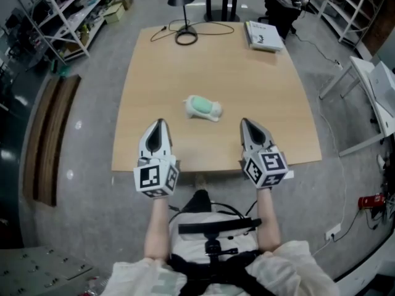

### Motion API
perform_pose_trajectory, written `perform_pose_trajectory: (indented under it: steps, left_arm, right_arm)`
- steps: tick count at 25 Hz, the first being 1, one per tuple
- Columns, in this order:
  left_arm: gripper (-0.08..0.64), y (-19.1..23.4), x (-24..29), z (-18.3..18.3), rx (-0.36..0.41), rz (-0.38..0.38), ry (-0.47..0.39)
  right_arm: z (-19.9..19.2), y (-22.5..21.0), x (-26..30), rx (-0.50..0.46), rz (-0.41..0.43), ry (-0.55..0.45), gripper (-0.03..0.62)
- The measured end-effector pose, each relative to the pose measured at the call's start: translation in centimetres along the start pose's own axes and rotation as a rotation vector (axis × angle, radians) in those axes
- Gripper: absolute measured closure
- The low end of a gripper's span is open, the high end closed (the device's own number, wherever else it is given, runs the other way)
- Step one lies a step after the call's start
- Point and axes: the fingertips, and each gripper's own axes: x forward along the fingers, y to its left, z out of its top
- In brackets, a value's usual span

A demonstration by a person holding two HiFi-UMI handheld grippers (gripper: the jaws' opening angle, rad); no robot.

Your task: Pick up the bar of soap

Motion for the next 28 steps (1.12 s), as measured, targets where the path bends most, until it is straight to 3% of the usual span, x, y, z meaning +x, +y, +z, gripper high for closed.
perform_pose_trajectory:
  steps: [4, 11, 18, 22, 25, 28]
  left_arm:
    - [0.560, 1.6, 5.1, -0.3, -0.024, -0.003, 0.003]
    - [0.560, 4.4, 12.2, -1.8, -0.034, -0.028, 0.021]
    - [0.560, 5.3, 16.7, -3.3, -0.031, -0.040, 0.067]
    - [0.560, 5.5, 17.7, -4.7, -0.036, -0.016, 0.102]
    - [0.560, 5.8, 17.7, -5.5, -0.035, -0.002, 0.128]
    - [0.560, 6.6, 18.0, -6.1, -0.040, 0.025, 0.146]
  right_arm:
    - [0.4, -1.6, 5.3, -0.018, 0.017, 0.030, 0.588]
    - [-0.5, -5.0, 13.5, -0.005, -0.030, 0.088, 0.588]
    - [-0.6, -6.1, 17.5, -0.009, 0.005, 0.104, 0.588]
    - [-1.4, -5.2, 19.7, -0.051, 0.145, 0.162, 0.559]
    - [-3.1, -2.3, 21.0, -0.165, 0.338, 0.253, 0.359]
    - [-5.7, 0.5, 22.0, -0.319, 0.508, 0.357, 0.296]
